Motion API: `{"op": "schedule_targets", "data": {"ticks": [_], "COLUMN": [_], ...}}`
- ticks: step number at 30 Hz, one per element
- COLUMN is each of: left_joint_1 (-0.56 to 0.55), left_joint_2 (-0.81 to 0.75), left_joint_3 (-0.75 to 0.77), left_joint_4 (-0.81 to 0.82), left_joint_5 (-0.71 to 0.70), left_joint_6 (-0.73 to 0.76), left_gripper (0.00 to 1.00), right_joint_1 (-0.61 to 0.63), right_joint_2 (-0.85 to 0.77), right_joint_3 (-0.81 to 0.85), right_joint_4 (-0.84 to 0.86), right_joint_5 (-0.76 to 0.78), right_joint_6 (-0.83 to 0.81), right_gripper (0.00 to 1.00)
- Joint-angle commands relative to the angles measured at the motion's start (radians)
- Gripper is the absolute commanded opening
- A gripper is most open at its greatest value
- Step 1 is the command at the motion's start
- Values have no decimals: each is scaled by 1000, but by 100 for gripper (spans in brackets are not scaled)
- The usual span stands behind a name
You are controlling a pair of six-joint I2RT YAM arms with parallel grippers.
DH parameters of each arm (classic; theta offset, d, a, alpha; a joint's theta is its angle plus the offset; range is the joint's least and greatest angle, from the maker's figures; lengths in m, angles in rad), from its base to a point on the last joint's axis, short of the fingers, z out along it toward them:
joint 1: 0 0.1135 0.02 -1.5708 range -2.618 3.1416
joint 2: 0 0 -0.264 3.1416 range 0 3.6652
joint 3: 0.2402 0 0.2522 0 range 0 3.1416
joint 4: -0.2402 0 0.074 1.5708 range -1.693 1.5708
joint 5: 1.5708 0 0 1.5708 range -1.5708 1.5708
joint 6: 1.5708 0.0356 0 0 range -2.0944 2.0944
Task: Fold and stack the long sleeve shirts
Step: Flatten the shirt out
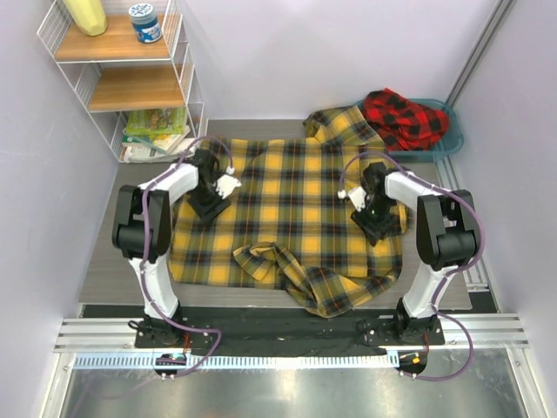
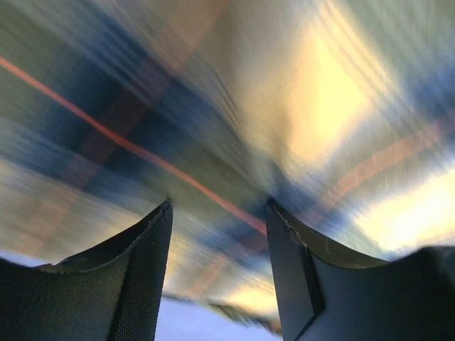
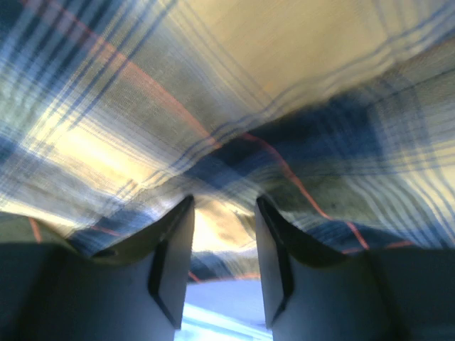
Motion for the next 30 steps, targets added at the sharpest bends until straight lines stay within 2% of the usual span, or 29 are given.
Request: {"op": "schedule_targets", "data": {"ticks": [1,4,8,14,16,19,22,25,30], "left_joint_1": [9,12,13,21,36,53,55,55,59], "left_joint_2": [-129,-224,-325,-442,-485,-482,-407,-263,-129], "left_joint_3": [-222,-370,-486,-568,-503,-331,-183,-61,-62], "left_joint_4": [-58,-81,-110,-239,-273,-264,-187,-146,-66], "left_joint_5": [-31,-25,-26,0,36,122,161,152,77], "left_joint_6": [71,88,95,126,125,88,7,-49,-60], "left_gripper": [56,56,56,53,54,61,64,64,62], "right_joint_1": [48,80,149,166,152,100,65,49,43], "right_joint_2": [-3,-49,-135,-227,-262,-262,-221,-155,-58], "right_joint_3": [-158,-244,-315,-293,-211,-68,27,64,57], "right_joint_4": [-15,-38,-86,-158,-186,-186,-137,-89,-3], "right_joint_5": [51,42,38,33,-10,-60,-68,-47,-16], "right_joint_6": [-73,-101,-126,-152,-146,-111,-29,24,61], "right_gripper": [46,47,48,49,49,53,53,51,49]}}
